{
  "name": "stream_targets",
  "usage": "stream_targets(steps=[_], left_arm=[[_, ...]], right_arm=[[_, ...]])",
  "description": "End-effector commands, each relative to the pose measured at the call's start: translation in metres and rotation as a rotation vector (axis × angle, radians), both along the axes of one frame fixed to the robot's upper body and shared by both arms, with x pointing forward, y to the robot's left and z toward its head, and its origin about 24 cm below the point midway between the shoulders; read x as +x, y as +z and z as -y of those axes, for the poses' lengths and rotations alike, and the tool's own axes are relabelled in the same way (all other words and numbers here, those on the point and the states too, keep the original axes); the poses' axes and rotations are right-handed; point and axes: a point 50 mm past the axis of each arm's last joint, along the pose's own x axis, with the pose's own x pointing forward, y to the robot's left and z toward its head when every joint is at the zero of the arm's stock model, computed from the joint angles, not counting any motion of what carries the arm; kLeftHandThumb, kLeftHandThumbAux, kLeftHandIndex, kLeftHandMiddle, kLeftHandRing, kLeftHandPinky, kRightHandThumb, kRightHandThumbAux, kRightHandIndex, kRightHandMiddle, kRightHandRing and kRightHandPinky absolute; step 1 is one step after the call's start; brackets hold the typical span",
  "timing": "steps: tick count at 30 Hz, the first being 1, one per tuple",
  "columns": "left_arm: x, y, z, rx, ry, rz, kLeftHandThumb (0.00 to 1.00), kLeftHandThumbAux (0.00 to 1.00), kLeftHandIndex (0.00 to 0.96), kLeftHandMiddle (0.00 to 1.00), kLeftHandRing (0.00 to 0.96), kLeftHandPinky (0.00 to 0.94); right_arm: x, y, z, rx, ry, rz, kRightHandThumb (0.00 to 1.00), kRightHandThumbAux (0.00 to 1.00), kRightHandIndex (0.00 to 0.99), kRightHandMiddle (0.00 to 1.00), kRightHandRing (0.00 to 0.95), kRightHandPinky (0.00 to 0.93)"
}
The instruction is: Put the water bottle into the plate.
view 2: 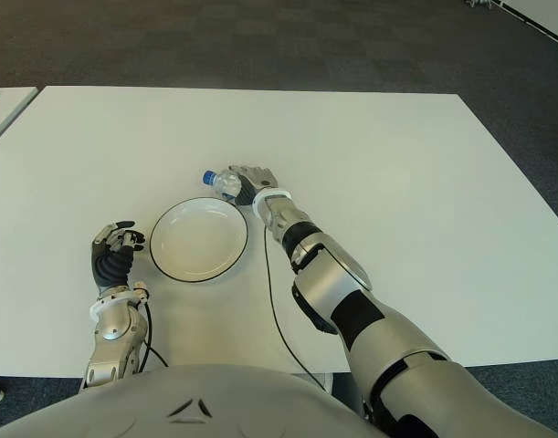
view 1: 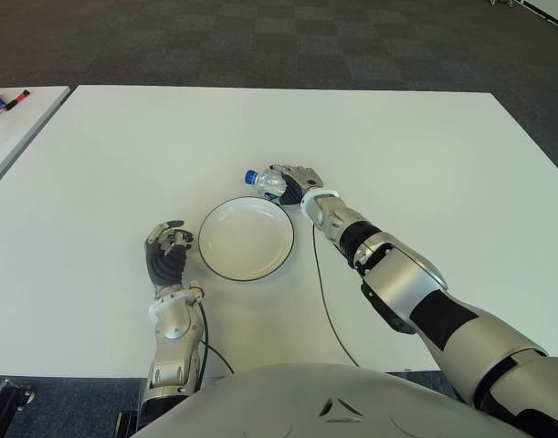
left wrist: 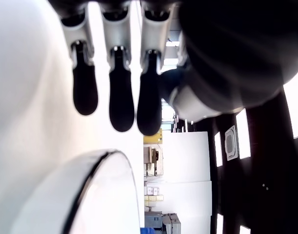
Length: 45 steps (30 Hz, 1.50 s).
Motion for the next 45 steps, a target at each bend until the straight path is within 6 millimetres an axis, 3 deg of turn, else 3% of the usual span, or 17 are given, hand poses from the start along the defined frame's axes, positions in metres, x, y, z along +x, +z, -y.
stream_targets(steps=[1, 14, 32, 35, 37, 39, 40, 42, 45], left_arm=[[0.0019, -0.0027, 0.0099, -0.060, 0.026, 0.003, 0.701, 0.716, 0.430, 0.589, 0.582, 0.518], [0.0017, -0.0032, 0.0096, -0.066, 0.020, 0.007, 0.700, 0.716, 0.430, 0.589, 0.582, 0.501], [0.0013, -0.0036, 0.0084, -0.075, 0.028, -0.004, 0.700, 0.716, 0.430, 0.585, 0.579, 0.505], [0.0016, -0.0027, 0.0084, -0.071, 0.031, 0.005, 0.701, 0.716, 0.430, 0.587, 0.581, 0.509], [0.0015, -0.0025, 0.0086, -0.072, 0.033, 0.007, 0.702, 0.716, 0.430, 0.587, 0.583, 0.513], [0.0016, -0.0021, 0.0088, -0.074, 0.035, 0.007, 0.703, 0.715, 0.430, 0.589, 0.585, 0.516], [0.0017, -0.0021, 0.0088, -0.074, 0.036, 0.007, 0.703, 0.715, 0.430, 0.589, 0.585, 0.518], [0.0017, -0.0020, 0.0088, -0.074, 0.038, 0.008, 0.704, 0.715, 0.430, 0.589, 0.585, 0.519], [0.0015, -0.0015, 0.0091, -0.077, 0.043, 0.012, 0.704, 0.715, 0.430, 0.590, 0.585, 0.517]], right_arm=[[-0.0196, -0.0307, 0.0100, -0.057, -0.012, -0.120, 0.258, 0.547, 0.042, 0.177, 0.245, 0.309], [-0.0195, -0.0307, 0.0103, -0.060, -0.013, -0.121, 0.289, 0.540, 0.028, 0.140, 0.204, 0.278], [-0.0199, -0.0311, 0.0106, -0.065, -0.014, -0.109, 0.362, 0.536, 0.027, 0.160, 0.239, 0.338], [-0.0197, -0.0305, 0.0106, -0.055, -0.016, -0.097, 0.424, 0.550, 0.067, 0.193, 0.273, 0.388], [-0.0196, -0.0301, 0.0107, -0.046, -0.019, -0.084, 0.524, 0.566, 0.171, 0.249, 0.314, 0.423], [-0.0209, -0.0318, 0.0117, -0.051, -0.024, -0.078, 0.714, 0.632, 0.315, 0.385, 0.444, 0.531], [-0.0219, -0.0333, 0.0124, -0.056, -0.026, -0.077, 0.802, 0.639, 0.377, 0.412, 0.451, 0.552], [-0.0228, -0.0345, 0.0129, -0.060, -0.031, -0.075, 0.879, 0.645, 0.431, 0.436, 0.456, 0.571], [-0.0218, -0.0331, 0.0125, -0.048, -0.043, -0.066, 0.960, 0.660, 0.497, 0.471, 0.401, 0.517]])
